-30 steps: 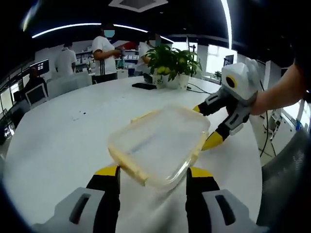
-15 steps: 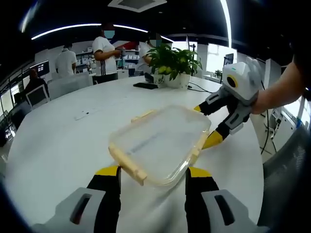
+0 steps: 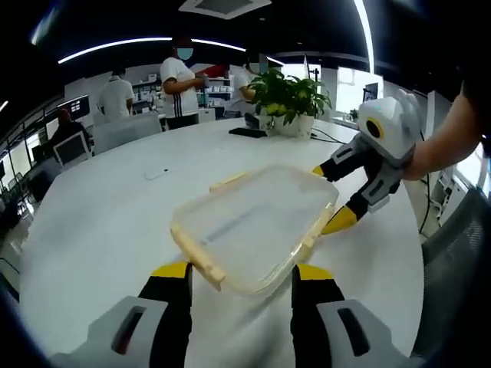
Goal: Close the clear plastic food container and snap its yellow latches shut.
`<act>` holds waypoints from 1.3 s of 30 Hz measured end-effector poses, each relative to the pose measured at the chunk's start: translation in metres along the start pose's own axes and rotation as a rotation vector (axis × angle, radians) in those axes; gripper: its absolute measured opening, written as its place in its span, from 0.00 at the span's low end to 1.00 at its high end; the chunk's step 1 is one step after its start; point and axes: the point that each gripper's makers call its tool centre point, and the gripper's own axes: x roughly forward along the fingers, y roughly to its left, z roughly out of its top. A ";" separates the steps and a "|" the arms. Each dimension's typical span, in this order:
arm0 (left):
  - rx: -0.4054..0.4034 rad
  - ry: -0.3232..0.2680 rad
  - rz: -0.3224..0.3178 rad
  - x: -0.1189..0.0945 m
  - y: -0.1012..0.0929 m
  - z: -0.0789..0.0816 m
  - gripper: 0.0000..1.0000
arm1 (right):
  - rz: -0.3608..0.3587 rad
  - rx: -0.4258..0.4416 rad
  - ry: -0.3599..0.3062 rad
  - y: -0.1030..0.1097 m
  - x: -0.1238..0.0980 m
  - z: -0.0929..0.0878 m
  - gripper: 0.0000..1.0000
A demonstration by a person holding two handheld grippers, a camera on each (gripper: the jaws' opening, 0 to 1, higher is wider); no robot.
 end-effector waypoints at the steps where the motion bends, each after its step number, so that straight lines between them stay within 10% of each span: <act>1: -0.003 0.000 0.004 -0.001 0.002 -0.001 0.46 | 0.000 0.000 -0.001 0.000 0.001 0.001 0.40; 39: -0.179 -0.024 0.102 -0.023 0.031 -0.007 0.48 | -0.003 0.101 -0.020 -0.001 0.001 0.017 0.42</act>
